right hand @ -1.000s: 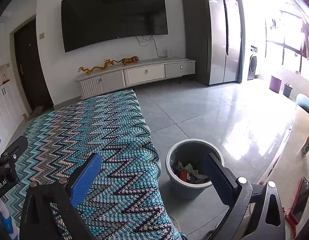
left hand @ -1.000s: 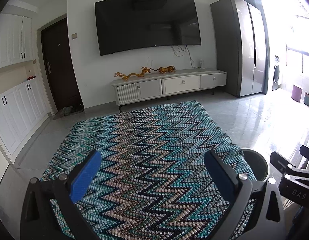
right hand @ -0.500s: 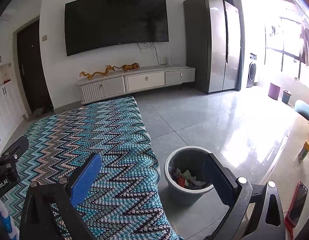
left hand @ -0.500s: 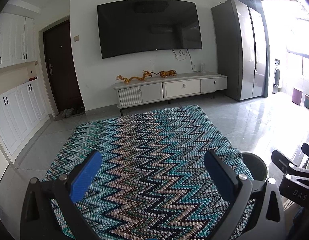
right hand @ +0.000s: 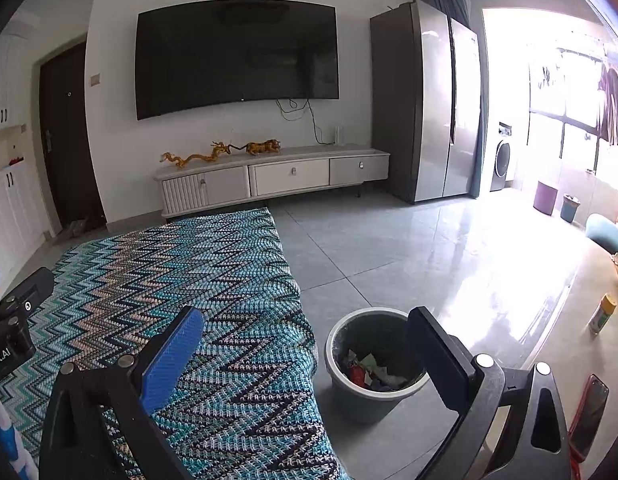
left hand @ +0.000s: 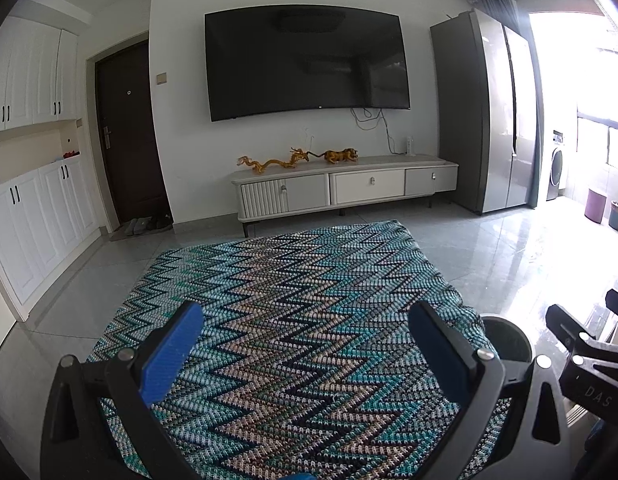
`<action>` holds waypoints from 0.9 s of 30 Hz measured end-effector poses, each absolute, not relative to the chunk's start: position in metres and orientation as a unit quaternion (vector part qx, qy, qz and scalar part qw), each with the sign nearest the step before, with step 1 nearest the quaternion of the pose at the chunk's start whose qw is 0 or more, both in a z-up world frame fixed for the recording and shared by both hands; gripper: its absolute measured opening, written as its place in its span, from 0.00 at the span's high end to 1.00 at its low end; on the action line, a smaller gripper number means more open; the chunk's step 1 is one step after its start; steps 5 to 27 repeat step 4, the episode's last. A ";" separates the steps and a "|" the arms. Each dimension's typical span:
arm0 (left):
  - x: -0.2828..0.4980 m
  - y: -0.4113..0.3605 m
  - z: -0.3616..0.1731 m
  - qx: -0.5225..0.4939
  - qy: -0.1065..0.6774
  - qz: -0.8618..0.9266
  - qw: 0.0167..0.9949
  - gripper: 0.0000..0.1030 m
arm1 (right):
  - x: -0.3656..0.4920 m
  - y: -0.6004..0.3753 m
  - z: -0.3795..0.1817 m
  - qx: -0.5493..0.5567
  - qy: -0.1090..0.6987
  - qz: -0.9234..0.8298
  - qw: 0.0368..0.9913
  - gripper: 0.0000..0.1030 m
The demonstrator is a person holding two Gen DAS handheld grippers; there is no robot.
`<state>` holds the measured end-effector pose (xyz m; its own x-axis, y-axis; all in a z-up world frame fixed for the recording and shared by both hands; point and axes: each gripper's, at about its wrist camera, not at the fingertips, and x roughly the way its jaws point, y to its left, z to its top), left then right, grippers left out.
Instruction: Collect trash
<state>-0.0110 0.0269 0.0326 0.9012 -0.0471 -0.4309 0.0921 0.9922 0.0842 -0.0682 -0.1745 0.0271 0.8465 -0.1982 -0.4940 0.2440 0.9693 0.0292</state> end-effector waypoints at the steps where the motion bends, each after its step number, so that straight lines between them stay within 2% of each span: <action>1: -0.011 0.027 0.032 0.052 0.219 -0.035 0.974 0.00 | -0.069 -0.175 0.027 0.045 0.252 -0.115 0.960 0.00; 27: -0.012 0.028 0.032 0.053 0.217 -0.034 0.974 0.00 | -0.069 -0.173 0.028 0.040 0.251 -0.116 0.960 0.00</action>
